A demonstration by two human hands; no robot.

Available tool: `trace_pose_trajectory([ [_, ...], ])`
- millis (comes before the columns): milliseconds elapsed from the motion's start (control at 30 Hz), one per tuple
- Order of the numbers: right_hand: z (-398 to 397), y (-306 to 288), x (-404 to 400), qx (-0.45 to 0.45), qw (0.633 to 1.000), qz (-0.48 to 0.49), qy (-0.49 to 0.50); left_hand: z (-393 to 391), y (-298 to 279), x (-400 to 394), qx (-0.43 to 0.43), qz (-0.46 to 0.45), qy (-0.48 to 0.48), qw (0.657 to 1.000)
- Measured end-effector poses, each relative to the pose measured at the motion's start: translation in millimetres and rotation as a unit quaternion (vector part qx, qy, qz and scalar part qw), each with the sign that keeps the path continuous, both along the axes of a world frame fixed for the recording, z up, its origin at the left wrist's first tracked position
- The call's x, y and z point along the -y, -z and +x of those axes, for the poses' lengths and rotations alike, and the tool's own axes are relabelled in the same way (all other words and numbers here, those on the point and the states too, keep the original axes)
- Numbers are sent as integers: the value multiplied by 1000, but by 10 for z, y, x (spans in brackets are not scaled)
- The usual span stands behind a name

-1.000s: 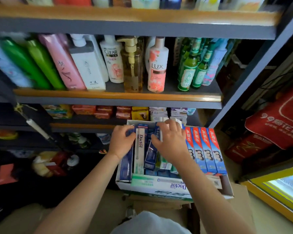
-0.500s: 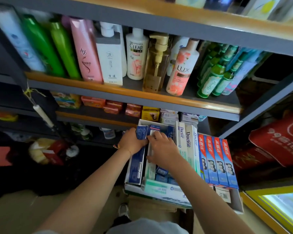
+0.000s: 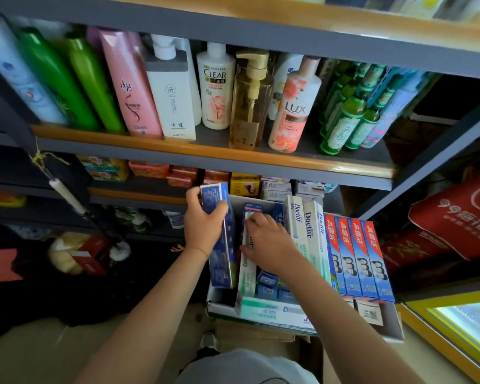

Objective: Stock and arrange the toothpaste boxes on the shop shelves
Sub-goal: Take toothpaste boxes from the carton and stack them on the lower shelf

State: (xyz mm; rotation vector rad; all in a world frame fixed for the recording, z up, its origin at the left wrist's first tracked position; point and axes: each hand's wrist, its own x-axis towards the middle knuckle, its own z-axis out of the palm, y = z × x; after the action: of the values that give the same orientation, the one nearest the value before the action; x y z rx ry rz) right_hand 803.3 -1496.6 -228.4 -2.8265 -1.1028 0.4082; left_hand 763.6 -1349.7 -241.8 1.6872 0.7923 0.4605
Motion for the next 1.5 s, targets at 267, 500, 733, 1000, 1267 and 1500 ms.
trace_pose_trajectory([
  [267, -15, -105, 57, 21, 999, 28, 30, 147, -267, -367, -63, -212, 13, 975],
  [500, 139, -295, 465, 51, 958, -91, 268, 117, 7, -49, -163, -273, 172, 932],
  [733, 152, -208, 587, -75, 941, -55, 326, 218, 69, 412, -266, 150, 225, 925],
  [1000, 82, -156, 604, -85, 939, 16, 334, 309, 26, 437, -312, 313, 192, 876],
  [1267, 74, -115, 617, -89, 946, 60, 305, 360, 129, 150, -299, 287, 197, 889],
  [1500, 75, -95, 684, -110, 933, 126, 319, 326, -77, 350, -282, 190, 245, 908],
])
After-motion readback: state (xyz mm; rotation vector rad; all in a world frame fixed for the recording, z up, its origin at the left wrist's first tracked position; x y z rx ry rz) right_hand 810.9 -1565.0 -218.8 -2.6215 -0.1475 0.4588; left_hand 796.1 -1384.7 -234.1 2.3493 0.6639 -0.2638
